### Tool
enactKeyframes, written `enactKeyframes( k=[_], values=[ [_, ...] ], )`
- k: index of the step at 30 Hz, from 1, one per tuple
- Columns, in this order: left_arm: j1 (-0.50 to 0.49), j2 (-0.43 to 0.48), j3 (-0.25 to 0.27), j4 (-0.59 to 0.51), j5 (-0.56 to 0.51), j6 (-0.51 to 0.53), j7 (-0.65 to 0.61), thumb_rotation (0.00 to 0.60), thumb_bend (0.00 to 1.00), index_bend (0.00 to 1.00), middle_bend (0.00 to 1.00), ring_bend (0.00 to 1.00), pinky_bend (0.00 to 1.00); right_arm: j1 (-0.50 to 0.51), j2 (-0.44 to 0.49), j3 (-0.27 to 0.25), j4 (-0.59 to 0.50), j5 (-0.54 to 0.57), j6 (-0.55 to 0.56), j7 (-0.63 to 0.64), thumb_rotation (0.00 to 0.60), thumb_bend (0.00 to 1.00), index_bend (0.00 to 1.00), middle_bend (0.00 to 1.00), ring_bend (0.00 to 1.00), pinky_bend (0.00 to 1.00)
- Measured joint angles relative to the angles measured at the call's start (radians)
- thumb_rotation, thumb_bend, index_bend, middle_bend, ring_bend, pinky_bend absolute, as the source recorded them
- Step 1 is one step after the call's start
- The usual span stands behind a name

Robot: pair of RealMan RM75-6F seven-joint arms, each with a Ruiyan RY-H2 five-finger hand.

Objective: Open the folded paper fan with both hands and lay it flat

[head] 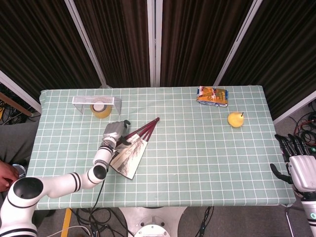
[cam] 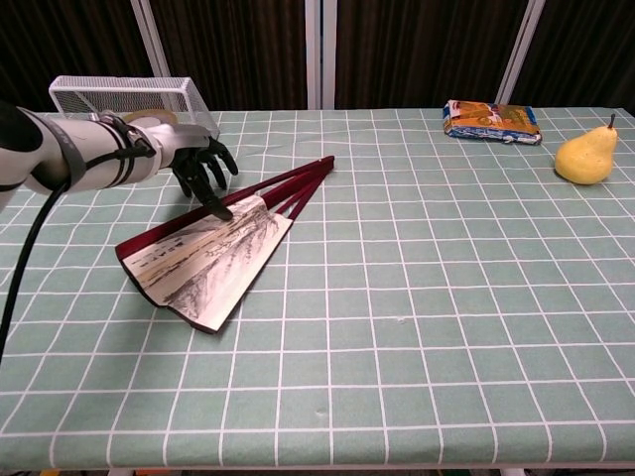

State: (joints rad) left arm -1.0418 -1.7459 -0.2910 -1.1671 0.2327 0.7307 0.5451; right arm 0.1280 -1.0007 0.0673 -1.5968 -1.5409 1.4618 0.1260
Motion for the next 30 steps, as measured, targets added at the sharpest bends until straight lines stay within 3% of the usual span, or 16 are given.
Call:
enactKeyframes(
  k=[7, 15, 26, 30],
  values=[
    [-0.007, 0.019, -0.001, -0.052, 0.005, -0.001, -0.024, 0.600, 0.10, 0.27, 0.31, 0.29, 0.39, -0.001, 0.001, 0.000, -0.007, 0.003, -0.002, -0.007, 0.600, 0.24, 0.06, 0.13, 0.00, 0.00],
    [-0.031, 0.002, 0.032, -0.024, -0.053, 0.010, 0.006, 0.600, 0.10, 0.27, 0.31, 0.29, 0.41, 0.000, 0.001, 0.001, -0.004, 0.010, -0.008, -0.001, 0.600, 0.24, 0.06, 0.13, 0.00, 0.00],
    [-0.047, -0.008, 0.031, -0.031, -0.084, 0.000, -0.004, 0.600, 0.17, 0.44, 0.48, 0.47, 0.63, 0.001, -0.001, 0.005, 0.004, 0.012, -0.007, 0.007, 0.600, 0.24, 0.06, 0.13, 0.00, 0.00],
    [-0.051, -0.007, 0.035, -0.031, -0.074, 0.006, -0.006, 0.600, 0.19, 0.44, 0.49, 0.47, 0.64, 0.001, -0.002, 0.005, 0.005, 0.015, -0.010, 0.009, 0.600, 0.24, 0.06, 0.13, 0.00, 0.00]
  ],
)
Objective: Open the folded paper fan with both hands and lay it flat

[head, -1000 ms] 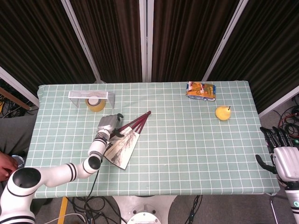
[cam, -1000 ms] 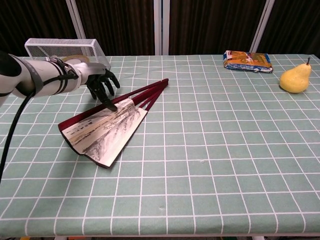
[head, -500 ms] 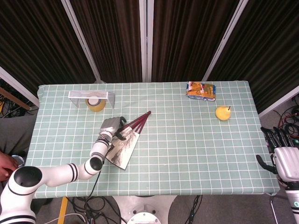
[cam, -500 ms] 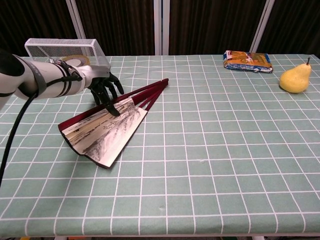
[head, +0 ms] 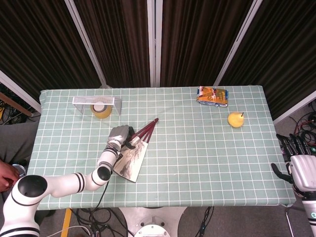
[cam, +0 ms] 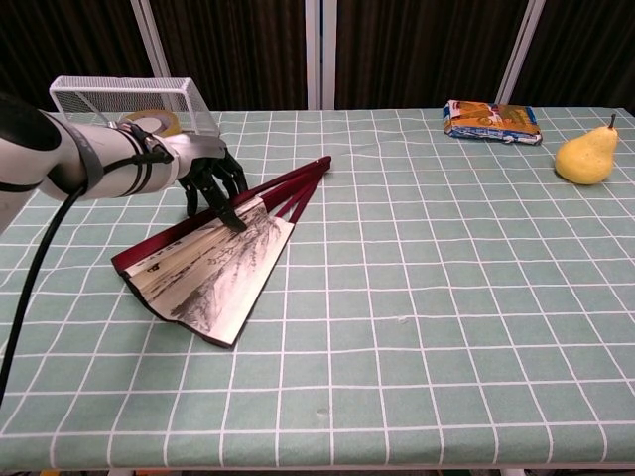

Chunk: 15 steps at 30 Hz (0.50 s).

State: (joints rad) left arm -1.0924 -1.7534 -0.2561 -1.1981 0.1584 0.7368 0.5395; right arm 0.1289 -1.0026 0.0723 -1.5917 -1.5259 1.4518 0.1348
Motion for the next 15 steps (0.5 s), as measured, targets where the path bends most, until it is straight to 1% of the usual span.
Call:
enactKeyframes(
  k=[7, 15],
  values=[
    [0.002, 0.029, 0.000, -0.022, -0.018, -0.021, -0.011, 0.600, 0.20, 0.44, 0.49, 0.47, 0.64, 0.001, -0.002, 0.001, 0.004, -0.001, -0.001, 0.004, 0.600, 0.24, 0.06, 0.13, 0.00, 0.00],
    [-0.006, 0.077, 0.000, -0.063, -0.056, -0.060, -0.035, 0.600, 0.25, 0.44, 0.49, 0.47, 0.64, 0.001, -0.006, 0.000, 0.011, -0.005, 0.003, 0.012, 0.600, 0.24, 0.06, 0.13, 0.00, 0.00]
  ],
)
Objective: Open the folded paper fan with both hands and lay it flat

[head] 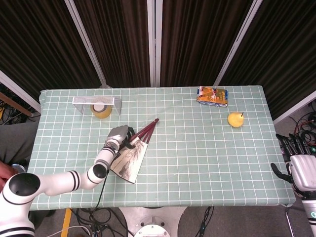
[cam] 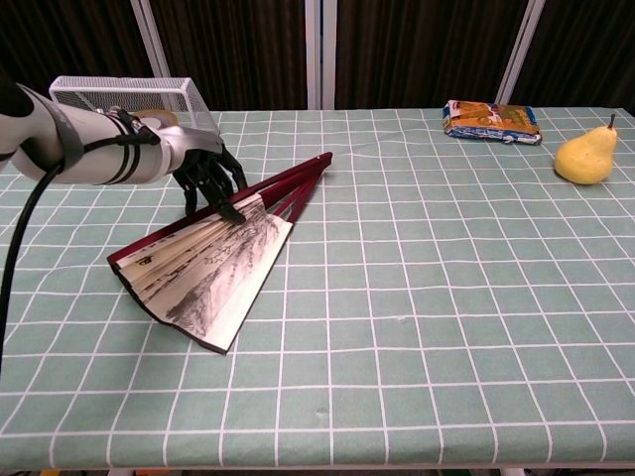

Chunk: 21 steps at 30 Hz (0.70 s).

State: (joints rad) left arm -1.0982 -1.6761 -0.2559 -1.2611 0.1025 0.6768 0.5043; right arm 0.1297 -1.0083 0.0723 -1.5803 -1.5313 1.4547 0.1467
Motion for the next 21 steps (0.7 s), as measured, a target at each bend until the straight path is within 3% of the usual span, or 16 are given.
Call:
enactKeyframes(
  k=[9, 17, 21],
  values=[
    [-0.014, 0.029, 0.009, -0.022, -0.035, -0.027, -0.039, 0.600, 0.21, 0.41, 0.48, 0.47, 0.63, -0.006, -0.002, -0.001, 0.011, 0.000, 0.007, 0.010, 0.600, 0.24, 0.06, 0.13, 0.00, 0.00],
    [-0.024, 0.048, 0.021, -0.042, -0.037, -0.039, -0.073, 0.600, 0.10, 0.38, 0.46, 0.47, 0.63, -0.008, -0.006, -0.001, 0.019, -0.001, 0.010, 0.016, 0.600, 0.24, 0.06, 0.13, 0.00, 0.00],
    [-0.031, 0.049, 0.030, -0.039, -0.042, -0.043, -0.086, 0.600, 0.16, 0.39, 0.47, 0.47, 0.63, -0.009, -0.007, 0.000, 0.021, 0.001, 0.011, 0.018, 0.600, 0.24, 0.06, 0.13, 0.00, 0.00]
  ],
)
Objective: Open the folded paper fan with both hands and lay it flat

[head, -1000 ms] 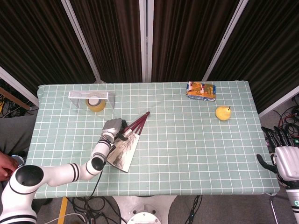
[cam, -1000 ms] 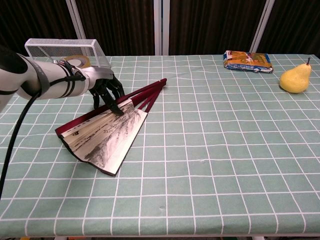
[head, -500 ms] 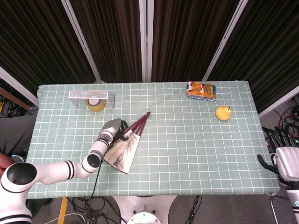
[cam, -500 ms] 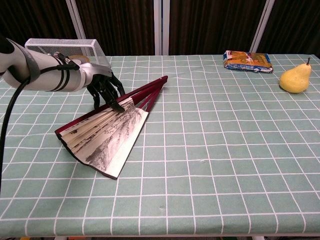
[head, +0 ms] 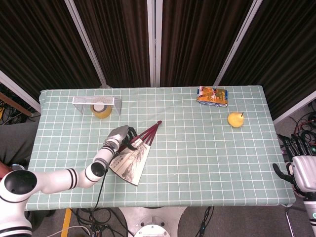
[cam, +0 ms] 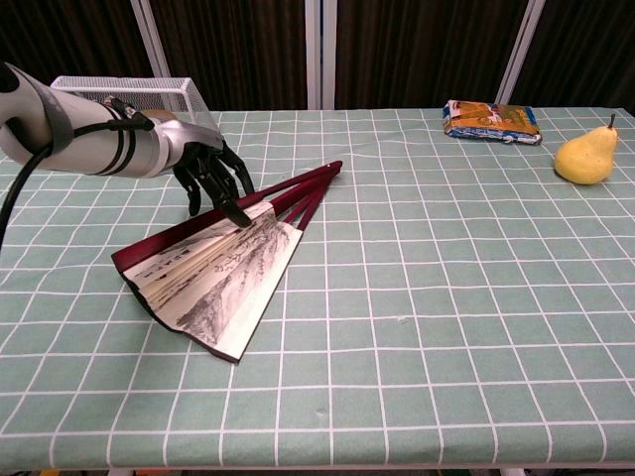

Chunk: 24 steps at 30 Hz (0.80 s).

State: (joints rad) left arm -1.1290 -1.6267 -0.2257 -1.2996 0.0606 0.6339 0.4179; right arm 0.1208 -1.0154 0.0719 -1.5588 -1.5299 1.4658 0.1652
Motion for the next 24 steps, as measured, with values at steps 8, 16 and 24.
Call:
enactKeyframes(
  k=[8, 16, 24],
  values=[
    [-0.027, 0.007, 0.035, 0.012, -0.031, -0.020, -0.004, 0.600, 0.35, 0.42, 0.49, 0.47, 0.64, 0.000, -0.003, 0.002, 0.003, 0.003, 0.000, 0.002, 0.600, 0.24, 0.06, 0.13, 0.00, 0.00],
    [-0.042, -0.010, 0.068, 0.033, -0.037, -0.016, -0.002, 0.600, 0.37, 0.42, 0.49, 0.47, 0.63, -0.002, -0.002, 0.004, 0.003, 0.006, 0.003, 0.002, 0.600, 0.24, 0.06, 0.13, 0.00, 0.00],
    [-0.043, -0.028, 0.079, 0.048, -0.025, -0.015, -0.021, 0.600, 0.35, 0.39, 0.46, 0.46, 0.61, -0.003, -0.002, 0.004, 0.000, 0.008, 0.001, -0.001, 0.600, 0.24, 0.06, 0.13, 0.00, 0.00]
  ],
)
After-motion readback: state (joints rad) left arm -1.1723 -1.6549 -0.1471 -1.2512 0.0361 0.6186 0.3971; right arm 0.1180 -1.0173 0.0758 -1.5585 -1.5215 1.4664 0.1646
